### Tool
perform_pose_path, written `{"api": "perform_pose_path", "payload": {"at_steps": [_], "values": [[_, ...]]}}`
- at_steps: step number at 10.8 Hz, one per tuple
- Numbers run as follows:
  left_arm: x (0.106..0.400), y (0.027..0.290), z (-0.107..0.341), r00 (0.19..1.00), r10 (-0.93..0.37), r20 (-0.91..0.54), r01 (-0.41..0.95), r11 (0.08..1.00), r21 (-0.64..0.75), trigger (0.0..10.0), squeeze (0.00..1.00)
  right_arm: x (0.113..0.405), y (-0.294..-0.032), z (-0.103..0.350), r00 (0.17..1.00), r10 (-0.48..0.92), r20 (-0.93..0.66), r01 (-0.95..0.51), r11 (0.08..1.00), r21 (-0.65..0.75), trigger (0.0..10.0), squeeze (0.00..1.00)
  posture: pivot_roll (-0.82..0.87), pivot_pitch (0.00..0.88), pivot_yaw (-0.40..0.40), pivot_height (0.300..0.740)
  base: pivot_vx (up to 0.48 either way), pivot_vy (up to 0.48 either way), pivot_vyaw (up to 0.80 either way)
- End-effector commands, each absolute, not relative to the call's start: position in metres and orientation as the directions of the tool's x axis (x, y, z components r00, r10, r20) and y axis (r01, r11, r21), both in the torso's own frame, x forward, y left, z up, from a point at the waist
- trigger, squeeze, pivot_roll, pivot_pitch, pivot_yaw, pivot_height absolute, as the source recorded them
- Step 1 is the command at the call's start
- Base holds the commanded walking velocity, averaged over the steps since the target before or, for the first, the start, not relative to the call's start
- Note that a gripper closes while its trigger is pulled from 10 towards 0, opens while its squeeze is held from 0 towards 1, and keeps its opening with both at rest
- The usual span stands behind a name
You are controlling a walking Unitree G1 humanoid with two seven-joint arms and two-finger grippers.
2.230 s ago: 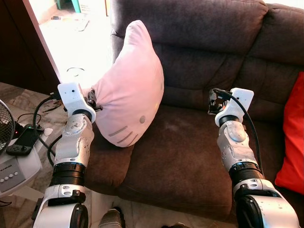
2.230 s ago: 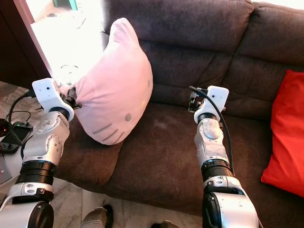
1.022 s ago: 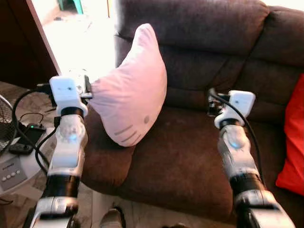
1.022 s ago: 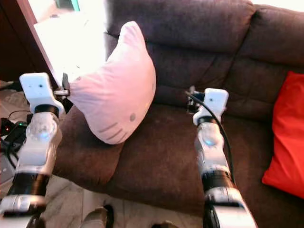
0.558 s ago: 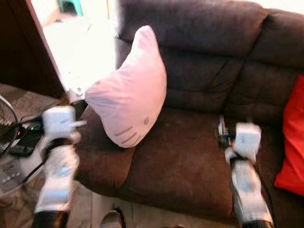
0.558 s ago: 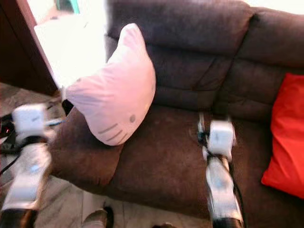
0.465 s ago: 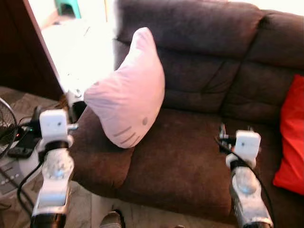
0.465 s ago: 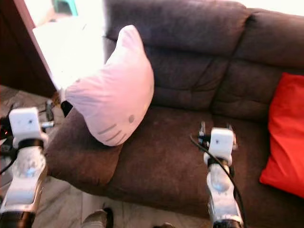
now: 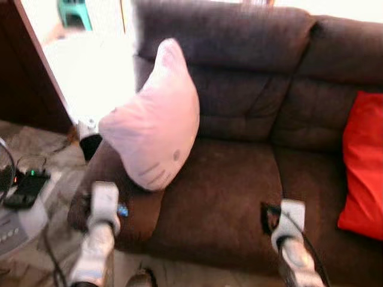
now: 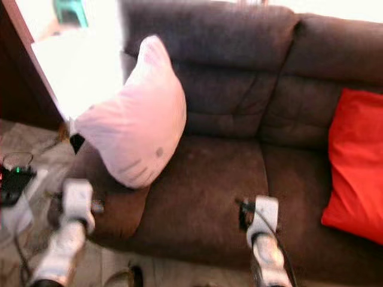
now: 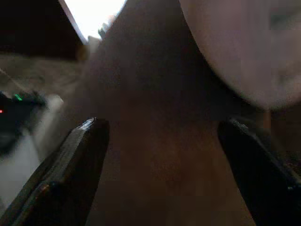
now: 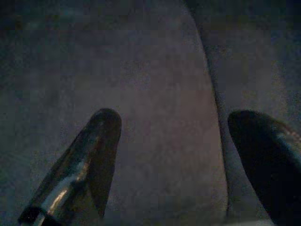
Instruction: Move the pillow to the sofa from floor
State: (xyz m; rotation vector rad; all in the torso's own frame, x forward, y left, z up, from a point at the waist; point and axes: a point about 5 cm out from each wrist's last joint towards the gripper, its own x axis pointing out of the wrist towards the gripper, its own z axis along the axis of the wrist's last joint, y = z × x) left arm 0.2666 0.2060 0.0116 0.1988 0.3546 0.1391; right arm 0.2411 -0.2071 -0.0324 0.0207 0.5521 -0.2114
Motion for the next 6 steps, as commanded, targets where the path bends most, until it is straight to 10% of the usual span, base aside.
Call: {"api": "perform_pose_path", "payload": {"at_steps": [1,6], "values": [[0.258,0.206,-0.008,0.89,0.14,-0.434,-0.057,0.978,0.198,10.0,0.0,0.233,-0.208,-0.042,0.801,-0.176,-0.573,0.198,0.98,-0.025,10.0,0.0,0.09,0.077,-0.059,0.74,0.0,0.0,0.0],[0.217,0.207,-0.056,0.738,0.157,-0.657,-0.031,0.98,0.198,10.0,0.0,0.178,-0.207,-0.08,0.641,-0.16,-0.751,0.191,0.981,-0.046,10.0,0.0,0.09,0.054,-0.05,0.74,0.0,0.0,0.0]]}}
